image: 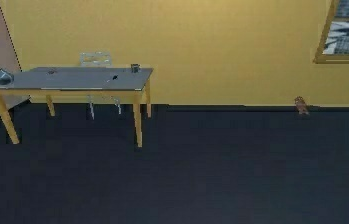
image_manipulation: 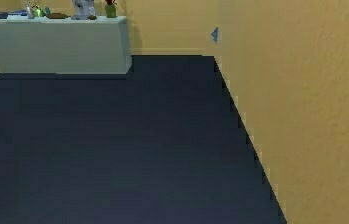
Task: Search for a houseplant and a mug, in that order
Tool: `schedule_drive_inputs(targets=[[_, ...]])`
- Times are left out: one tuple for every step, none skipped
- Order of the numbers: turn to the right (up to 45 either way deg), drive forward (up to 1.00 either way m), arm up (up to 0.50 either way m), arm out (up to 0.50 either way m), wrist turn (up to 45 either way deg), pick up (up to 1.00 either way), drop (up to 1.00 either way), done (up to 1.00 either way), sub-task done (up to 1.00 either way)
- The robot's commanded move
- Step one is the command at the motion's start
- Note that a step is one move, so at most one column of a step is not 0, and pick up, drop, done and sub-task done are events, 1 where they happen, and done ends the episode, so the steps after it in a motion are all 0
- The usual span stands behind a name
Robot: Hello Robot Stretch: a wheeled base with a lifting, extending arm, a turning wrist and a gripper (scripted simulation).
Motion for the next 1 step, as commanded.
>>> schedule_drive_inputs(targets=[[0.0, 1.0, 0.0, 0.0, 0.0, 0.0, 0.0, 0.0, 0.0]])
